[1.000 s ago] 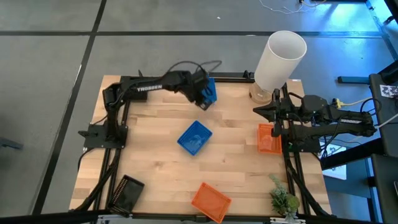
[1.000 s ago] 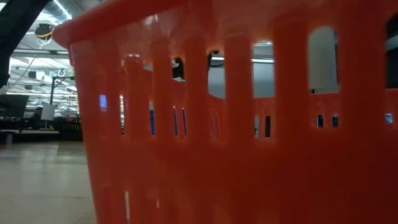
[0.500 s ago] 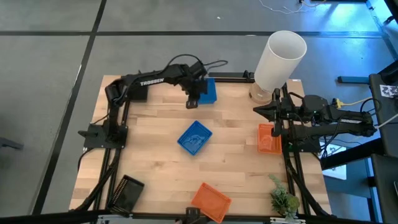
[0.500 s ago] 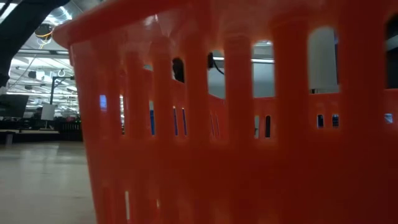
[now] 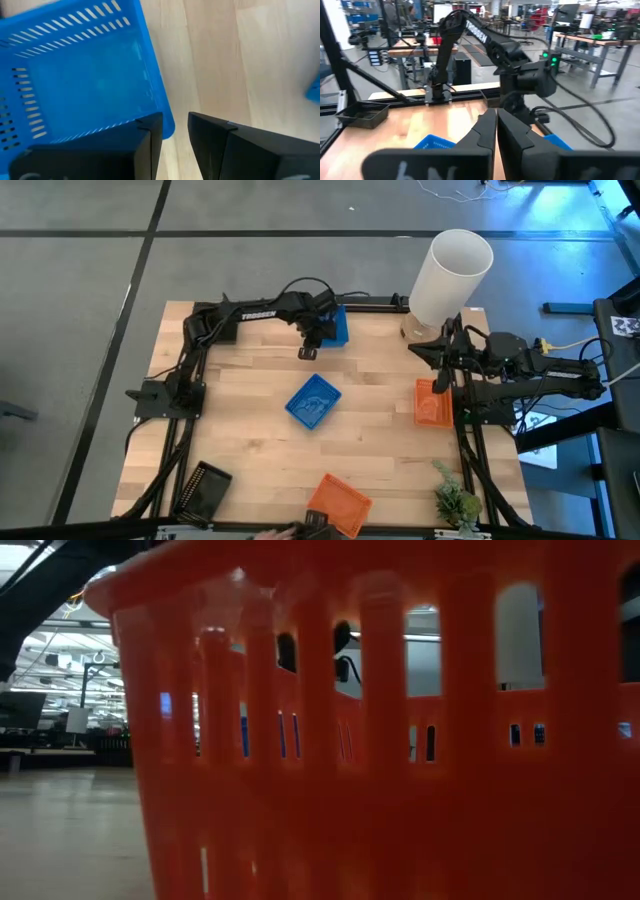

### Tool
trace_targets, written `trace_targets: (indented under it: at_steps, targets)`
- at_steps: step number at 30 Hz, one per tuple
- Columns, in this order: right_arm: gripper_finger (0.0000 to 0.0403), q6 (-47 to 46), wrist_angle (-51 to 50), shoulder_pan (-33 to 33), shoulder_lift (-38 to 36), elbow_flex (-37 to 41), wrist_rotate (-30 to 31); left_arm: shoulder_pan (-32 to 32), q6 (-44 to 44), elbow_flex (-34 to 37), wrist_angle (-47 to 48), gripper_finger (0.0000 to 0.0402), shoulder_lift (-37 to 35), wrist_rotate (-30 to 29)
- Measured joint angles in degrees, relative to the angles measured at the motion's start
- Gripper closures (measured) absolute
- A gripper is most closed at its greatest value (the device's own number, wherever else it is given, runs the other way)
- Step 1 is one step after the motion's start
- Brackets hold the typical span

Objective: Stack baskets by color
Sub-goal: Stack the top blue bin on the bottom blue bin

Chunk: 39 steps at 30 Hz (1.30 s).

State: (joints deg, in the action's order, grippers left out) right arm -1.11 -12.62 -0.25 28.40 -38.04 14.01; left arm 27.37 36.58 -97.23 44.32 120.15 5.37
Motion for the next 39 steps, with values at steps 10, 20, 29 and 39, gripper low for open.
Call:
trace_targets:
  at_steps: [10,20,29,39]
  targets:
    - [0.0386,-0.1,0.0,0.0,0.0,0.0,1.6,0.1,1.5,0.0,0.0,0.0319,2.5,-0.9]
    - [0.0386,0.0,0.0,0.0,0.0,0.0,2.9,-0.6,0.8,0.0,3.6,0.0396,2.5,-1.8]
    - [0.0386,0.1,0.0,0.0,0.0,0.0,2.9,-2.2,-0.1,0.0,12.5,0.04,-6.7,-3.3]
    - [0.0386,0.1,0.0,0.0,0.0,0.0,2.9,-11.8,-5.2,0.0,22.1,0.0401,-21.8,-3.1]
